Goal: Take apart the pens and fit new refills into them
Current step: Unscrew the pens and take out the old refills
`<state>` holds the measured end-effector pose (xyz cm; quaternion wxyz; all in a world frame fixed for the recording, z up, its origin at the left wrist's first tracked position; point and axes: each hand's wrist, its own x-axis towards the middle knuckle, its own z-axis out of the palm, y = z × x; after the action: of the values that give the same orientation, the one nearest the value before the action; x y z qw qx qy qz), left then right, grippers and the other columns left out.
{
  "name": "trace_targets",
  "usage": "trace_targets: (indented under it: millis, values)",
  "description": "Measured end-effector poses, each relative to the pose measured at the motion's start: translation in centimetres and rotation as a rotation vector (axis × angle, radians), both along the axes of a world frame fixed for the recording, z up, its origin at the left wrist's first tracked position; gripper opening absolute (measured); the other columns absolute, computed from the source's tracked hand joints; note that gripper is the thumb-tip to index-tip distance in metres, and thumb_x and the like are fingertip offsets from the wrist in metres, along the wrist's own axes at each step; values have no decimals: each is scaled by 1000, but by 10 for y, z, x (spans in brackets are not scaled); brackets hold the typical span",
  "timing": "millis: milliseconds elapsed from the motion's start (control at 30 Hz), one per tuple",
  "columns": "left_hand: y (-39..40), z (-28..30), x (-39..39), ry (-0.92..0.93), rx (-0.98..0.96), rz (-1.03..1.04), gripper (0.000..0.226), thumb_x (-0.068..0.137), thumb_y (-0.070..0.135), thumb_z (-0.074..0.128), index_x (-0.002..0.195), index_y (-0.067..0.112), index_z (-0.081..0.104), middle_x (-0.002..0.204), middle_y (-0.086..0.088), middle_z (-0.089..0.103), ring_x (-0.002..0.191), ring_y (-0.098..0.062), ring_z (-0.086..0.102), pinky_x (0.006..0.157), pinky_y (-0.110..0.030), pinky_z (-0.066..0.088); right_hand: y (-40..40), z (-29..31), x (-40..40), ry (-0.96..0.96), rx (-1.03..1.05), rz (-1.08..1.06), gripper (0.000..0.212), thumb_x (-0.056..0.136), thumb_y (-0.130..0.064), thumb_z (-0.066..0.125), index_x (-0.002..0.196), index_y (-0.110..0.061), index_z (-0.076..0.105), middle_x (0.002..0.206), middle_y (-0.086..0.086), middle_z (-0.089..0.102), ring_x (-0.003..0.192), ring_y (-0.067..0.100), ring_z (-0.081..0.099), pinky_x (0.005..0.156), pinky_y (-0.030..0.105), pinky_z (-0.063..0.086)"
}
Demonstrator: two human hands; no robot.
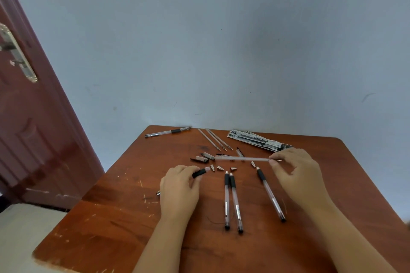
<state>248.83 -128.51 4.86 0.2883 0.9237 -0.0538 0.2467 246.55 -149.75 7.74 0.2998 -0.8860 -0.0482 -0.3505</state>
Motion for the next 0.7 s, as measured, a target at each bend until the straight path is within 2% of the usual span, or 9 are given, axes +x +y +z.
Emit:
trace_targets:
  millis: [133,233,367,400,533,633,700]
  values:
    - [-1,1,0,66,69,35,27,89,23,55,115,20,61,102,1,64,95,-13,51,80,-24,38,-4,0,1,78,111,-33,5,77,-1,64,79,-2,69,79,10,67,78,13,49,75,27,35]
    - [-9,6,-1,138,149,11,30,92,30,49,120,24,55,104,5,61,95,-9,51,74,-17,37,3,-5,1,53,70,-42,3,74,-3,68,75,-2,71,75,10,68,75,11,48,72,25,33]
    - [-18,9,1,265,216,-8,29,92,32,49,117,20,54,109,2,60,97,-12,54,75,-20,40,7,-16,6,30,20,-55,6,67,-4,74,72,-6,72,68,7,69,71,9,50,67,11,30]
    - [-22,10,3,299,244,-14,28,92,32,49,115,18,54,110,1,59,98,-13,54,77,-22,42,8,-18,7,28,11,-54,7,66,-4,75,72,-6,72,68,7,69,70,11,52,67,12,31]
    - [-33,12,11,385,283,-31,28,91,34,51,111,15,55,105,-1,58,93,-15,54,74,-22,41,11,-25,13,54,5,-68,6,70,-7,73,76,-7,72,72,7,70,77,19,57,72,31,39]
    - [-36,13,13,404,276,-58,28,91,37,48,107,14,55,94,0,53,83,-13,49,71,-22,40,13,-20,19,102,11,-67,7,75,-12,68,81,-8,72,79,6,69,84,18,56,80,36,38]
    - [-35,15,14,399,276,-71,33,92,38,47,112,13,54,101,-2,56,90,-15,52,76,-25,43,15,-14,28,96,-12,-68,9,76,-14,67,82,-8,72,80,7,70,85,20,56,81,40,39]
